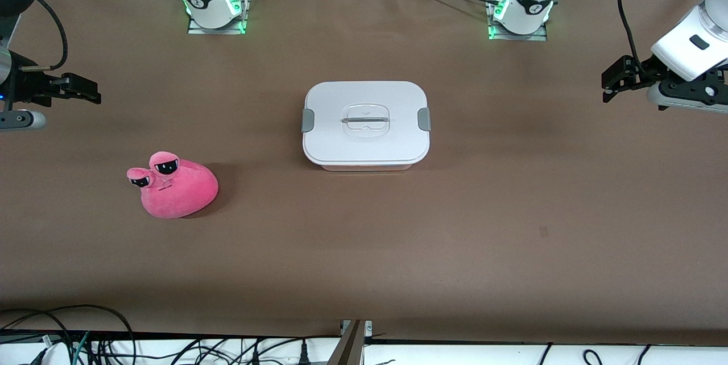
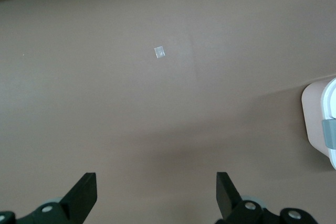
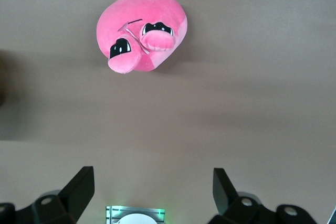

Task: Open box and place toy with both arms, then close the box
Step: 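Move the left gripper toward the white box while the right gripper approaches the toy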

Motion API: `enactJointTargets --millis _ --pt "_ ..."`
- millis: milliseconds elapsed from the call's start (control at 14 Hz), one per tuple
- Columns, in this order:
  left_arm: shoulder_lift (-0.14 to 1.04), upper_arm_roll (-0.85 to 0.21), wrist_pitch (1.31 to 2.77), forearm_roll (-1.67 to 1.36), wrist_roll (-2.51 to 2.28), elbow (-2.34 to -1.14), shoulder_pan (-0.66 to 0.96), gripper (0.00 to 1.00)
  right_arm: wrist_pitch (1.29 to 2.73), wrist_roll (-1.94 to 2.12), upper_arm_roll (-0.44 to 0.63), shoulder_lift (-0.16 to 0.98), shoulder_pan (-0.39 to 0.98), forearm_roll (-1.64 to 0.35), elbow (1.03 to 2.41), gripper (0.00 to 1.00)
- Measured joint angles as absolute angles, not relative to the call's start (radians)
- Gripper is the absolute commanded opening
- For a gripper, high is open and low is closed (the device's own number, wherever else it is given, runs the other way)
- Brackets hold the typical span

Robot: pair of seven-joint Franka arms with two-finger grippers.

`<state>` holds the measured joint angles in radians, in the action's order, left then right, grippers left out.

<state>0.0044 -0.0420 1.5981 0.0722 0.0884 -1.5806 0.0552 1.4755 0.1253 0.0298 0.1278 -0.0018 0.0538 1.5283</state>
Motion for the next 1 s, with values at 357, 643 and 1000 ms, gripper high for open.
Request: enactJointTargets --millis 357,643,1000 --pt "0.004 -0.042 1.598 0.072 0.088 -1.581 0.055 1.0 1.475 0.125 0.027 0.128 -0.001 0.053 1.528 1.0" --pt "0.004 -0.042 1.598 0.072 0.088 -1.581 0.055 1.0 1.476 0.127 0.027 0.13 -0.001 0.053 1.528 1.0" --pt "0.006 -0.043 1.537 0.066 0.088 -1.581 0.058 1.0 1.475 0.128 0.027 0.143 -0.002 0.053 1.521 1.0"
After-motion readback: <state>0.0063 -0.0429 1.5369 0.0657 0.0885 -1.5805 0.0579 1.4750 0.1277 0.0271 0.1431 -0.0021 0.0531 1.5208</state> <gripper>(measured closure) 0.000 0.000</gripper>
